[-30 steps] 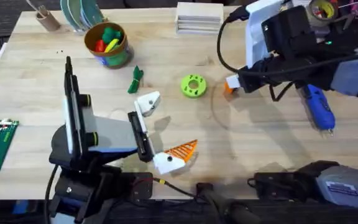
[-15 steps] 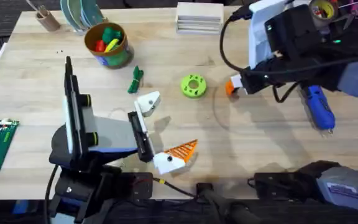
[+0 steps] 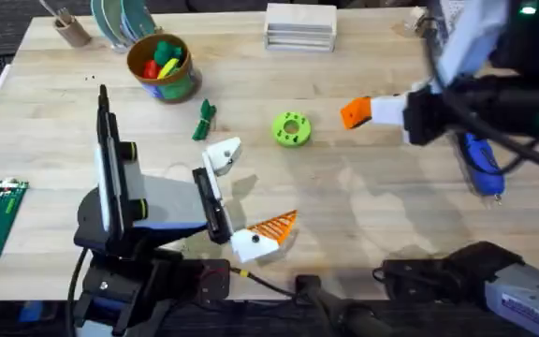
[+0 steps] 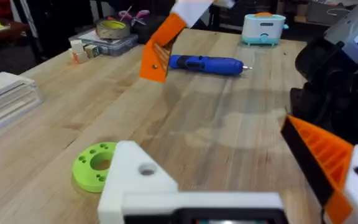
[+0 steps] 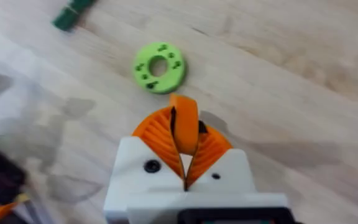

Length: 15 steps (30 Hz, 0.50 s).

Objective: Pick up the gripper from the table and insert it into the empty holder that is missing its gripper. Then pick up a screw, insert it into the mounting hole, and use the screwdriver to tighten it. Finally, clean up the table by picking up the vegetable and placing it into the bucket.

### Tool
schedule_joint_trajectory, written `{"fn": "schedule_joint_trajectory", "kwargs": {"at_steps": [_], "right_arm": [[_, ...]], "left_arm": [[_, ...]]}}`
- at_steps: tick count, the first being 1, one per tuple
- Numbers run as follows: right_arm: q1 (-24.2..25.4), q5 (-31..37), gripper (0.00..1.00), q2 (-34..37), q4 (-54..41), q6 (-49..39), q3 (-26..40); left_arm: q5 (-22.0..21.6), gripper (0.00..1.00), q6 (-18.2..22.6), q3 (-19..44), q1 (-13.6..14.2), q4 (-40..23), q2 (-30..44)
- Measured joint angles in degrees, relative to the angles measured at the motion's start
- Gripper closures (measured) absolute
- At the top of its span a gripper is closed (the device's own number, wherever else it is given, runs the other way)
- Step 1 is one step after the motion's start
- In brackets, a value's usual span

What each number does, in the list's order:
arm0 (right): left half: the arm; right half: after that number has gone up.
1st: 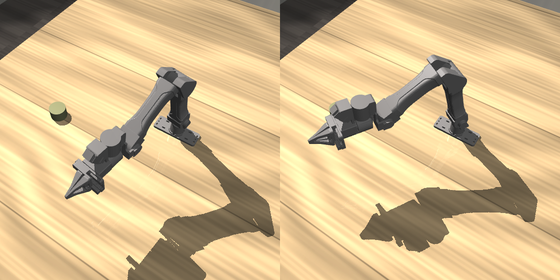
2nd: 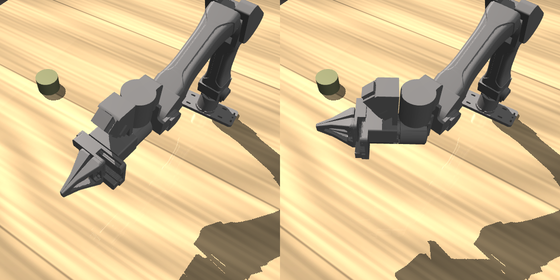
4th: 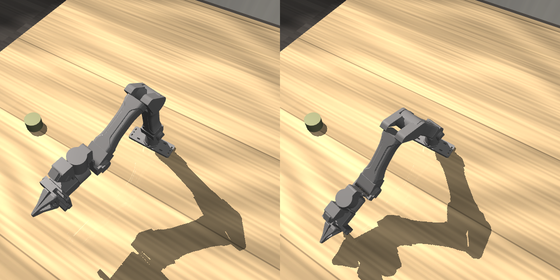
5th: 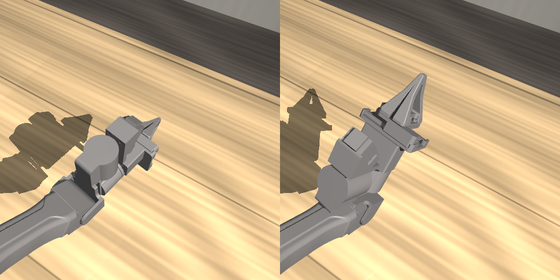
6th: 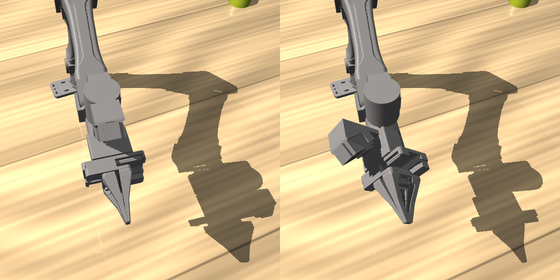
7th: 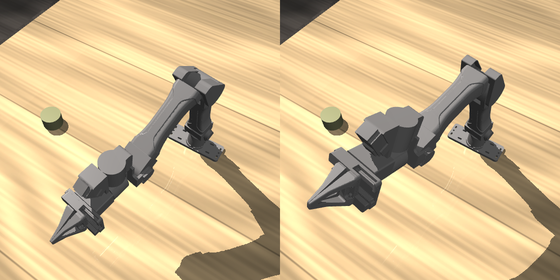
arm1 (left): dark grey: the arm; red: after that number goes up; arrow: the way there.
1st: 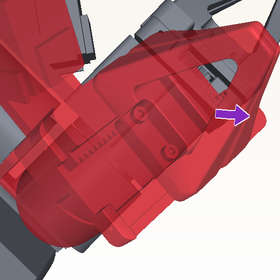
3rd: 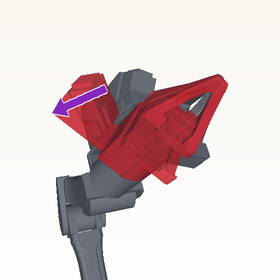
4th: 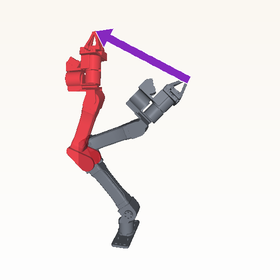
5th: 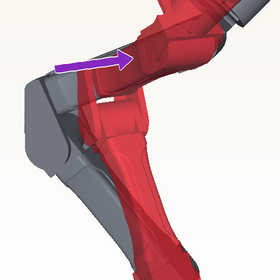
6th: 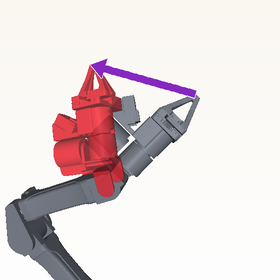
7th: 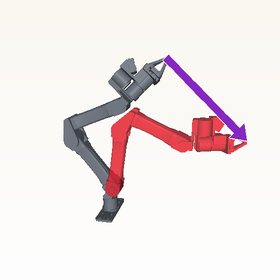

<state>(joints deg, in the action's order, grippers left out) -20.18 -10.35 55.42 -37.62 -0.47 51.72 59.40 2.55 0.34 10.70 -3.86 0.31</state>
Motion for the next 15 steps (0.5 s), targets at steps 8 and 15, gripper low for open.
{"fn": "schedule_joint_trajectory", "kwargs": {"at_steps": [8, 15], "right_arm": [[0.0, -18.0, 0.987, -3.3, 8.9, 12.8, -6.6], [-3.0, -28.8, 0.987, -2.8, 23.7, 26.4, -13.6]], "left_arm": [[0.0, 0.007, 0.0, 0.0, 0.0, 0.0, 0.0], [0.0, 0.007, 0.0, 0.0, 0.0, 0.0, 0.0]]}}
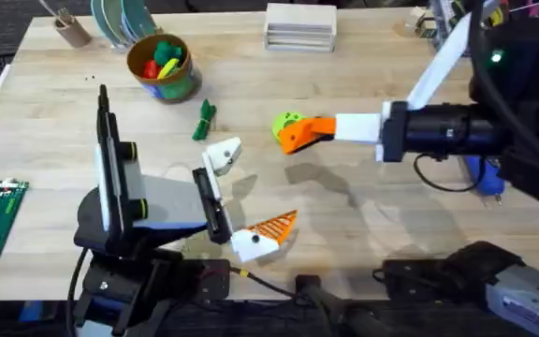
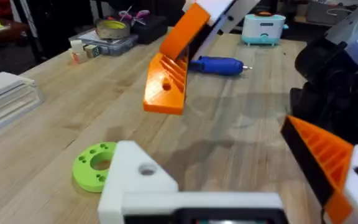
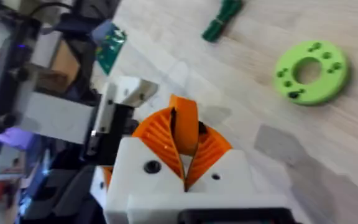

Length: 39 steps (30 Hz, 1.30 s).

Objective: Pick up the gripper from the table and insert it into the empty holder that is missing its gripper. Then pick up a screw, insert it into the mounting hole, and use the screwdriver to tighten it. Finally, clean up the table by picking up the vegetable and placing it into the bucket.

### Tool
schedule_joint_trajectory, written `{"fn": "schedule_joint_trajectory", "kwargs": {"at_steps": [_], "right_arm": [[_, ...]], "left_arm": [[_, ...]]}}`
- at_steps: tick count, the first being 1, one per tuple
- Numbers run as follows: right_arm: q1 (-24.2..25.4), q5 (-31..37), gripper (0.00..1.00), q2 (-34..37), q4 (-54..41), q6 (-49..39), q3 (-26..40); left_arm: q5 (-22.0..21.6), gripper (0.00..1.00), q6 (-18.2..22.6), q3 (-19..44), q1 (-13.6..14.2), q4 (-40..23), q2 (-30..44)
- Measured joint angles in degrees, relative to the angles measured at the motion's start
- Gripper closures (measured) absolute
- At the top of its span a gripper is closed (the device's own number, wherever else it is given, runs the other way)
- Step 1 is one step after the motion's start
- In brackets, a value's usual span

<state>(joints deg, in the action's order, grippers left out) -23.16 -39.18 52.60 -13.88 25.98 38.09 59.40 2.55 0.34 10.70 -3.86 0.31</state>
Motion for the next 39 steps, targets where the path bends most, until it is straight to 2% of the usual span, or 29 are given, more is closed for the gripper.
{"fn": "schedule_joint_trajectory", "kwargs": {"at_steps": [5, 13, 20, 30, 39], "right_arm": [[-3.8, -2.3, 0.988, 1.9, 7.6, 7.4, -0.8], [-8.3, -4.3, 0.988, 8.8, 15.1, 16.0, -1.3], [-8.5, -5.9, 0.989, 11.5, 15.8, 18.6, -1.3], [-8.5, -8.2, 0.989, 15.7, 21.4, 21.1, -1.3], [-8.6, -10.9, 0.989, 22.7, 32.3, 24.3, -1.6]], "left_arm": [[0.0, 0.007, 0.0, 0.0, 0.0, 0.0, 0.0], [-0.1, 0.007, -1.2, 0.0, 0.0, 0.0, 0.0], [-1.0, 0.008, -4.0, 0.0, 0.0, 0.0, 0.0], [-2.3, 0.009, -4.8, 0.0, 0.0, 0.0, 0.0], [-5.8, 0.008, -5.1, -0.1, -0.5, -0.3, 0.0]]}}
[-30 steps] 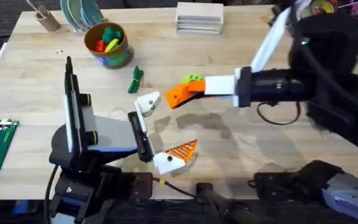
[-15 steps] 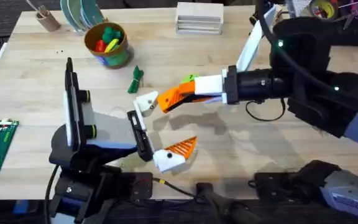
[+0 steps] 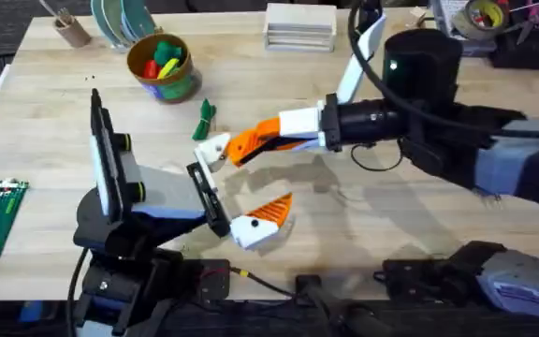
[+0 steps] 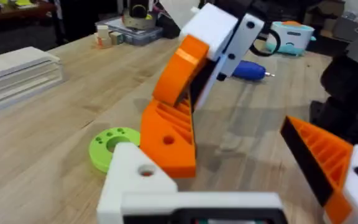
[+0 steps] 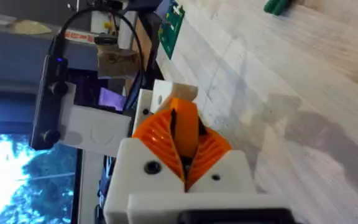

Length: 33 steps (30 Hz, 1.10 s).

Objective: Pick up the gripper from the table and insert it into the empty holder that is missing its gripper. Then pick up a screw, insert it into the mounting hole, and use the screwdriver to tighten it. Finally, clean up the table by picking up the vegetable and placing it into the bucket.

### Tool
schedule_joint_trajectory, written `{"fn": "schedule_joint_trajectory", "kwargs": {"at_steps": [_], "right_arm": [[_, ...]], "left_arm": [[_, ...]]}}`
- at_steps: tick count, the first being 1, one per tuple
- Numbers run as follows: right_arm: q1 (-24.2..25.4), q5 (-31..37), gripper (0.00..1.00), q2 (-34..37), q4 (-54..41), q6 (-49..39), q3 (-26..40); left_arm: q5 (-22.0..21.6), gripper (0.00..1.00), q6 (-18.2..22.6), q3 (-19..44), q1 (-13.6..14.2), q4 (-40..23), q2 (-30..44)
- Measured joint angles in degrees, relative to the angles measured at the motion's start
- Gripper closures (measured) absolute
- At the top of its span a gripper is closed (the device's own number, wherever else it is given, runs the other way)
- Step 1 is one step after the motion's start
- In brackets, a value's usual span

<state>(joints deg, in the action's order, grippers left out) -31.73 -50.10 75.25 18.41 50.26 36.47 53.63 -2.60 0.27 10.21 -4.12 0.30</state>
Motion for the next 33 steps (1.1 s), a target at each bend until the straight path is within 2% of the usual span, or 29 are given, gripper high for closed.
{"fn": "schedule_joint_trajectory", "kwargs": {"at_steps": [4, 9, 14, 20, 33], "right_arm": [[-0.7, -0.5, 0.99, 3.2, 4.7, 1.8, 0.0], [-2.8, -0.1, 0.99, 9.8, 16.4, 6.6, -0.1], [-6.3, 1.9, 0.992, 15.6, 26.8, 11.6, -0.1], [-7.5, 4.5, 0.992, 19.3, 34.1, 14.8, -0.2], [-7.8, 5.3, 0.993, 19.3, 33.4, 15.4, -0.3]], "left_arm": [[-1.9, 0.008, -0.7, 0.0, -0.4, 0.1, 0.0], [-5.4, 0.008, -1.1, 0.0, -1.0, 0.4, 0.0], [-5.5, 0.008, -1.6, 0.0, -1.1, 0.5, 0.0], [-7.0, 0.007, -2.2, 0.0, -1.5, 0.5, 0.0], [-7.1, 0.007, -2.7, 0.0, -1.5, 0.5, 0.0]]}}
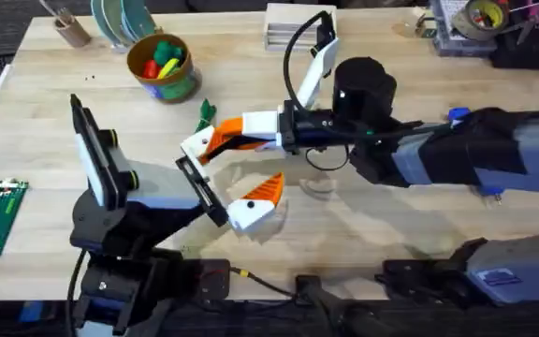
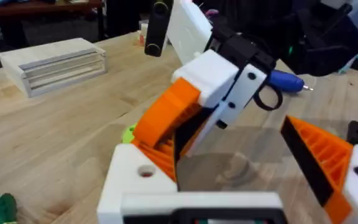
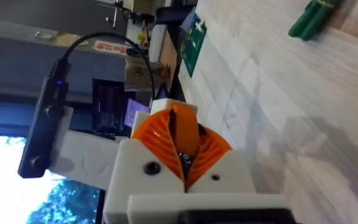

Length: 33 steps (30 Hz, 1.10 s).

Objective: Pick up the gripper from the table and insert it into the empty holder that is missing its gripper. Then pick up a screw, insert it into the mounting hole, and use the screwdriver to tighten it. Finally, clean up the table by picking up the vegetable and placing it into the bucket.

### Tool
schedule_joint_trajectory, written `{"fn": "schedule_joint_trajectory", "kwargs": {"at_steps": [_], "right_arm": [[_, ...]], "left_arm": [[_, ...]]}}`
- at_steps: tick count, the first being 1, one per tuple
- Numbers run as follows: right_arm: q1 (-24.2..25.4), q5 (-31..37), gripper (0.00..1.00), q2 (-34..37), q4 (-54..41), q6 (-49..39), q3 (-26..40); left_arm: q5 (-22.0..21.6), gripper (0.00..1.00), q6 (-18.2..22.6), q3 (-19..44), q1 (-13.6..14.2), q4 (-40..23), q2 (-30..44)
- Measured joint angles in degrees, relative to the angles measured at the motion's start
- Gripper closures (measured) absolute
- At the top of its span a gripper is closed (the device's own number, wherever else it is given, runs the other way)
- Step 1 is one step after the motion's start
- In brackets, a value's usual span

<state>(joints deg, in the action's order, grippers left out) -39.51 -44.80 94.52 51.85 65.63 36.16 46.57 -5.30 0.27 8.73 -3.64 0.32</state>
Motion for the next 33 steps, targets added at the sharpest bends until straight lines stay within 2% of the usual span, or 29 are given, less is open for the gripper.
{"fn": "schedule_joint_trajectory", "kwargs": {"at_steps": [3, 8, 13, 26, 27, 33], "right_arm": [[0.0, -0.4, 0.978, 0.0, -0.2, -0.4, 0.0], [0.3, -1.8, 0.889, 0.0, -0.4, -2.0, 0.0], [1.7, -5.7, 0.831, 0.0, -0.8, -2.5, 0.0], [3.3, -16.5, 0.543, 1.0, -1.5, -2.9, 0.0], [3.3, -18.1, 0.497, 1.1, -1.5, -3.1, 0.0], [3.8, -19.6, 0.427, 1.1, -1.7, -3.1, 0.0]], "left_arm": [[0.0, 0.007, -0.3, 0.0, 0.0, 0.0, 0.0], [0.3, 0.007, -0.4, 0.0, 0.0, 0.0, 0.0], [1.5, 0.007, -0.3, 0.0, 0.2, 0.0, 0.0], [6.9, 0.008, 0.9, 0.0, 1.7, -0.4, 0.0], [7.9, 0.009, 1.1, 0.0, 1.9, -0.4, 0.0], [8.3, 0.007, 1.4, 0.0, 2.0, -0.4, 0.0]]}}
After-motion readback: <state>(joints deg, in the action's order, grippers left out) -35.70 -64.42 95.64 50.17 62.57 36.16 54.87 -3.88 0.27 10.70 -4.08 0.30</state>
